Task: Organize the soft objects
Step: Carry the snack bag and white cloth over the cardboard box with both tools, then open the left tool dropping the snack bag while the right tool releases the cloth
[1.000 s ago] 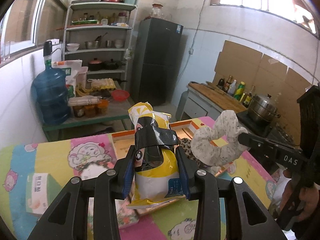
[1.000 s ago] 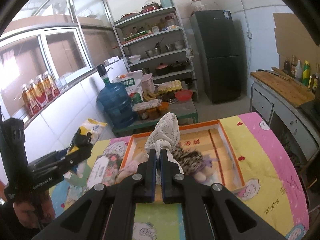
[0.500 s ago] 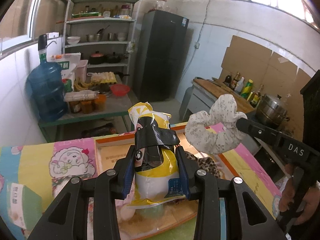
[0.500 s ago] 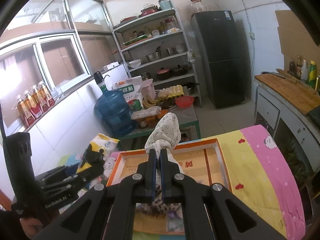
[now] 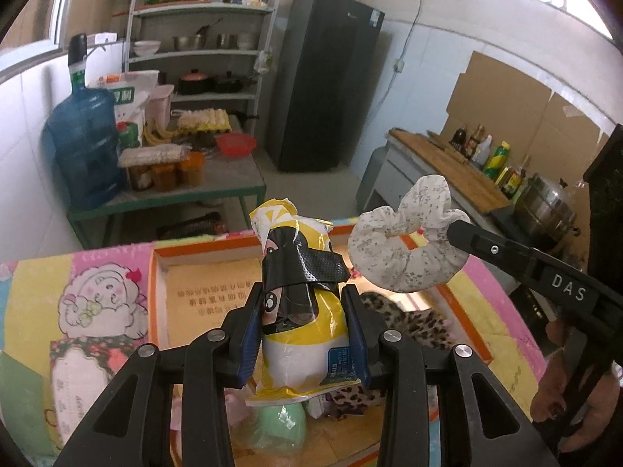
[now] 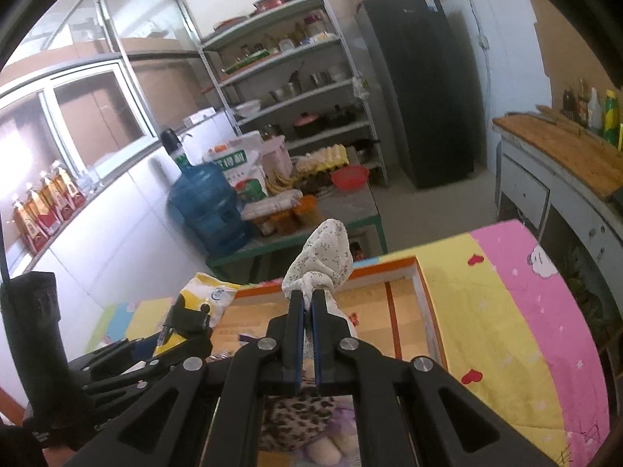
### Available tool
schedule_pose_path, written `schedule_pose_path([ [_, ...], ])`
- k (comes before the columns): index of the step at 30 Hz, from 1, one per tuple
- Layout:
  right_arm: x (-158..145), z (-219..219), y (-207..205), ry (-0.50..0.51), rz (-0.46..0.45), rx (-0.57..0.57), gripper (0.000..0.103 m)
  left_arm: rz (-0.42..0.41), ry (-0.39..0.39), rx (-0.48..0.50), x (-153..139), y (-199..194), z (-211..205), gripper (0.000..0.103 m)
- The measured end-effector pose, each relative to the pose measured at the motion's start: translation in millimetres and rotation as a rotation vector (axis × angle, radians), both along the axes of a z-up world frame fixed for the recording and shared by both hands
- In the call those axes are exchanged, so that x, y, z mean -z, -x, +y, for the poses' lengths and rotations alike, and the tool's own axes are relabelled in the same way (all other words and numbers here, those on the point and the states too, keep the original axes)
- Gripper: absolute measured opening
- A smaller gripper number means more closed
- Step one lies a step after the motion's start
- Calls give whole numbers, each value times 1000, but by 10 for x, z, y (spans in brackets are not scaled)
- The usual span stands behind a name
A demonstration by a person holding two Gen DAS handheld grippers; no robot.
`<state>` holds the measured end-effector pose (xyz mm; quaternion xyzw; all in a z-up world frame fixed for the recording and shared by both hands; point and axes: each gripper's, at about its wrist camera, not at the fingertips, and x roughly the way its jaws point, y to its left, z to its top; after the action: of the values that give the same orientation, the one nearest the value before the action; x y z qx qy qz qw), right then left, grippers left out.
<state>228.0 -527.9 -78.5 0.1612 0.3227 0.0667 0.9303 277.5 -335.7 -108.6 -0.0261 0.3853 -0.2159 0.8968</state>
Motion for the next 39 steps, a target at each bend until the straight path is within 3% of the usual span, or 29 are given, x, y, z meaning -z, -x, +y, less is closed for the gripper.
schedule_pose_path([
  [13, 485, -57, -52, 20, 152, 16, 8, 105, -25, 34, 391, -70, -83, 41],
  [15, 513, -64, -37, 16, 163, 21, 12, 92, -17, 36, 374, -48, -69, 48],
  [17, 523, -69, -26, 9, 170, 28, 18, 69, -7, 38, 329, -13, -43, 61],
  [18, 521, -72, -16, 8, 172, 32, 19, 59, -2, 38, 303, 3, -35, 62],
  [23, 444, -68, 46, 13, 153, 57, 39, 36, 20, 34, 189, 67, 40, 67],
  [39, -99, 290, 523, 53, 43, 95, 39, -84, 54, -26, -283, 582, 504, 67],
])
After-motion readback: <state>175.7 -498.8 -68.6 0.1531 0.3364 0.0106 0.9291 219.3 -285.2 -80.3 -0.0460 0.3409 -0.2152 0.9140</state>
